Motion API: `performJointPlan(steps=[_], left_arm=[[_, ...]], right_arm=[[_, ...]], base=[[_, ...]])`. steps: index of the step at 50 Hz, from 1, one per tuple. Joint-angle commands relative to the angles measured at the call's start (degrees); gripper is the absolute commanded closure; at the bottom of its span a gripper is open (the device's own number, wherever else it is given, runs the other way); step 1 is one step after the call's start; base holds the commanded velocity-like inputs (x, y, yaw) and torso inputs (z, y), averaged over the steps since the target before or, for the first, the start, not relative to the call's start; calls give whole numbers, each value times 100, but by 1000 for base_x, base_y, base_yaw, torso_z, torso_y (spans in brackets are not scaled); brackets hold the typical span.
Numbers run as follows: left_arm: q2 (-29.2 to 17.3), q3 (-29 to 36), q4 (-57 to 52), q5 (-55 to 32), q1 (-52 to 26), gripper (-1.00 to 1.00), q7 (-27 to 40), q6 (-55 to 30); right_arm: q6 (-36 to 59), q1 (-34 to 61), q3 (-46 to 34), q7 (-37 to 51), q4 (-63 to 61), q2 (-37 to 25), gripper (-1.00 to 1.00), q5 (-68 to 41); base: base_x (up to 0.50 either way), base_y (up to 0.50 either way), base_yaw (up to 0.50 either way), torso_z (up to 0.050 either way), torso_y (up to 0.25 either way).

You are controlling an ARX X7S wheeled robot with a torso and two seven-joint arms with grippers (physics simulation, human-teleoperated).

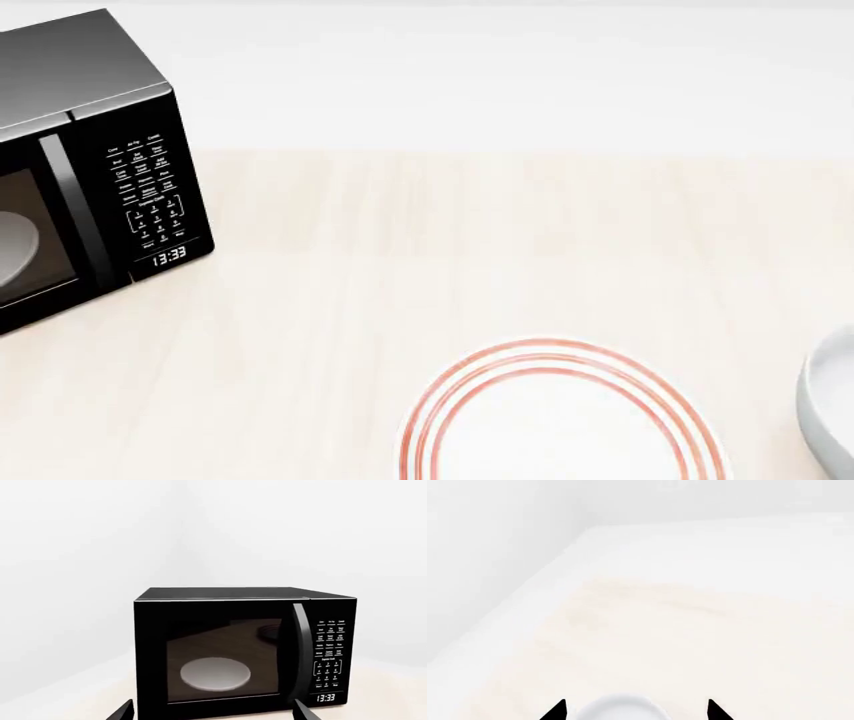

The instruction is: Put the white bowl to the right of the plate.

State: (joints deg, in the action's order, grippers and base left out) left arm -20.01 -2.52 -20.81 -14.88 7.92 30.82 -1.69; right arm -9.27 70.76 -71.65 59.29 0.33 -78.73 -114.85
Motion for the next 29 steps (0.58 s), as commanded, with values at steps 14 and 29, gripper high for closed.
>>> performJointPlan(steps=[14, 29], left_arm=[[-39, 619, -471, 319, 436, -100, -355, 430], [0, 1318, -593, 693, 725, -100, -709, 910]], right_arm=[[-884, -669, -611, 1646, -3906, 183, -100, 4193], [-310, -2064, -1674, 2393, -4244, 1758, -100, 6897]], base=[[0, 0, 0, 0, 0], [0, 0, 0, 0, 0]])
